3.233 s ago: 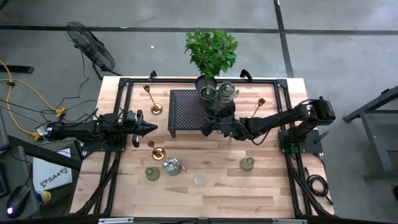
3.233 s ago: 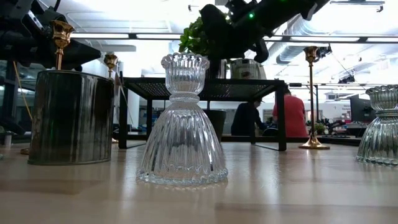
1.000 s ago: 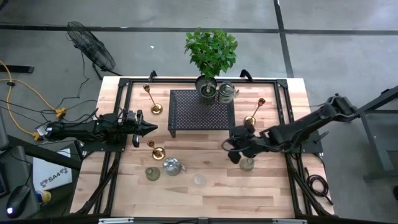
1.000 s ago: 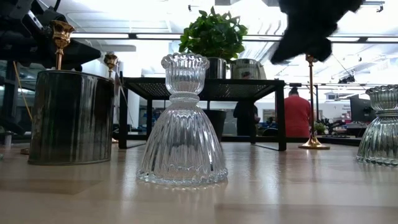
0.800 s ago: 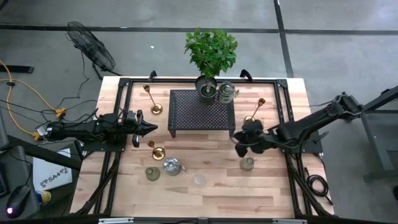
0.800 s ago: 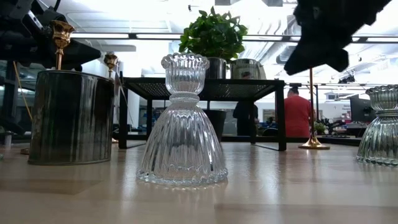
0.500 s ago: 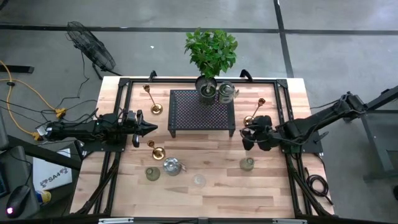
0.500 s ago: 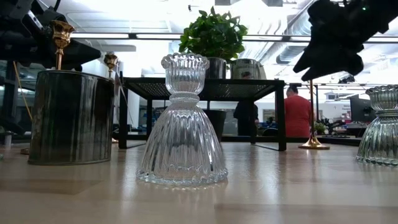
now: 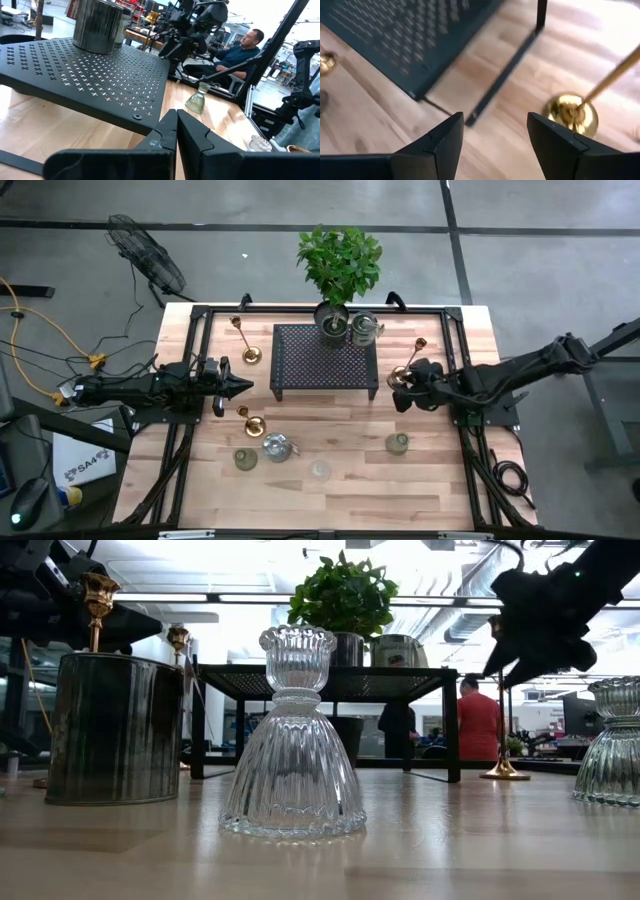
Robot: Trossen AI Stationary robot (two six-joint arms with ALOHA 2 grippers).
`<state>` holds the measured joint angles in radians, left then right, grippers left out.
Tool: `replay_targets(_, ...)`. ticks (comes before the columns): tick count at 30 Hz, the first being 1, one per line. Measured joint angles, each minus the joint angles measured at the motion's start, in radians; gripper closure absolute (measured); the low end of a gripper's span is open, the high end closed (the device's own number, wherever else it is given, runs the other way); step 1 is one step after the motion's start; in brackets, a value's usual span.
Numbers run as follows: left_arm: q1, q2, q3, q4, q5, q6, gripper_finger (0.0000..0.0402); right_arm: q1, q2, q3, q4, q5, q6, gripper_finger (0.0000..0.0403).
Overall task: Pick & Place candle stick holders
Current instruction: Put the right gold candle holder on the shelf
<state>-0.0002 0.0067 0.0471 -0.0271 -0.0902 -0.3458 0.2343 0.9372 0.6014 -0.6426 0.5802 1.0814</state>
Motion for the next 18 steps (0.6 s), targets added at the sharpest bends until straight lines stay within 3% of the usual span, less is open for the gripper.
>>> replay_targets(4, 0.0, 0.0, 0.0, 0.0, 0.0, 0.0, 0.04, -0.056, 0.0, 0.0, -0.045, -0.126, -0.003, 0.019)
replay_targets(8, 0.0, 0.0, 0.0, 0.0, 0.0, 0.0, 0.04, -0.095, -0.002, 0.0, -0.119, -0.146, -0.004, 0.019)
replay_targets(12, 0.0, 0.0, 0.0, 0.0, 0.0, 0.0, 0.04, -0.129, -0.002, 0.0, -0.175, -0.1, -0.005, 0.019)
replay_targets(18, 0.0, 0.0, 0.0, 0.0, 0.0, 0.0, 0.04, -0.16, -0.002, 0.0, -0.172, 0.089, -0.039, 0.019)
